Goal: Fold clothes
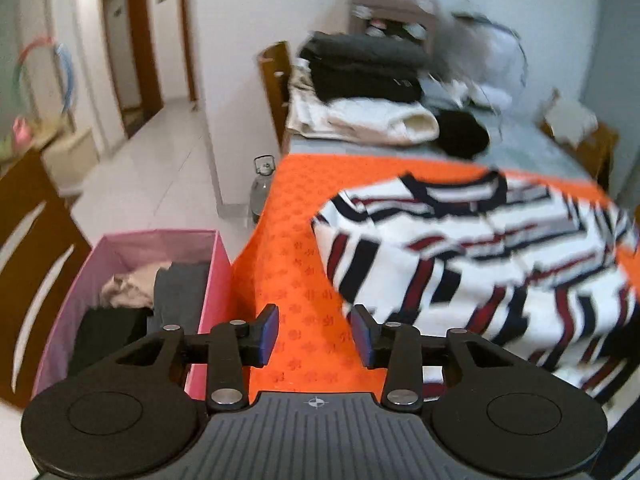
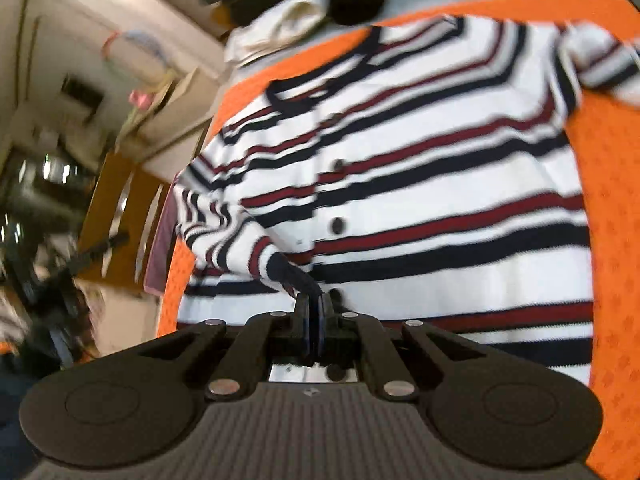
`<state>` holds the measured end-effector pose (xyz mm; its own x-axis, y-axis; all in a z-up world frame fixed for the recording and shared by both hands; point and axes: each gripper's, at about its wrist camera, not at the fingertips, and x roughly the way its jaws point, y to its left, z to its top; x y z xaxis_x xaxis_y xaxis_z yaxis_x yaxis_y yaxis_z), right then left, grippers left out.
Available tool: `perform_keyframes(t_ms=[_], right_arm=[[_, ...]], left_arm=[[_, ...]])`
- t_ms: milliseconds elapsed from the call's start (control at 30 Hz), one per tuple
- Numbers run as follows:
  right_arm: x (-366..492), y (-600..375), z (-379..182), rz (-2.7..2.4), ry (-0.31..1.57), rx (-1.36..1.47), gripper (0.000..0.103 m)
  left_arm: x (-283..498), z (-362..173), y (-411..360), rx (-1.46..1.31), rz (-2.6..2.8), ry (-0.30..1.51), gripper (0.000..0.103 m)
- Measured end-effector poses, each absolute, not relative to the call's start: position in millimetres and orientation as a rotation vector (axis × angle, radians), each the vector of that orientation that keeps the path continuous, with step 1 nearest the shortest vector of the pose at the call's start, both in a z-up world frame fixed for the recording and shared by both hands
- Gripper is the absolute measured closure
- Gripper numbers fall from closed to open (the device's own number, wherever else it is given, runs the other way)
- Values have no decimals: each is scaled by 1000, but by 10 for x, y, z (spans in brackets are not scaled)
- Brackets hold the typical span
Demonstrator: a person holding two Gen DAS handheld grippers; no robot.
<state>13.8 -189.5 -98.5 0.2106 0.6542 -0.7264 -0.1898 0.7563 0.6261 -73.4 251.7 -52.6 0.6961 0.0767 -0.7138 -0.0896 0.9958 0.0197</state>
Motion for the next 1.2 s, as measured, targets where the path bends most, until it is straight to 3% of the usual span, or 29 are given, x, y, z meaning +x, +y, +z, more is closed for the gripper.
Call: perform_keyframes(t_ms=[500,800,967,1200], right_arm=[[366,-1714,-876,635,1195,499,98],[356,-1500,-742,626,1136,550,98],[353,-1410,-684,604,1105,559,97],[301,-1333,-674,553,1071,582,97]], left_arm=[[-345,-1145,2182,401,-238,778,60],[-306,-1166,2345,317,-342,789,68],[-434,-1082,2490,293,-370,765,57],[-456,-1269,2477,455,-407,740,57]])
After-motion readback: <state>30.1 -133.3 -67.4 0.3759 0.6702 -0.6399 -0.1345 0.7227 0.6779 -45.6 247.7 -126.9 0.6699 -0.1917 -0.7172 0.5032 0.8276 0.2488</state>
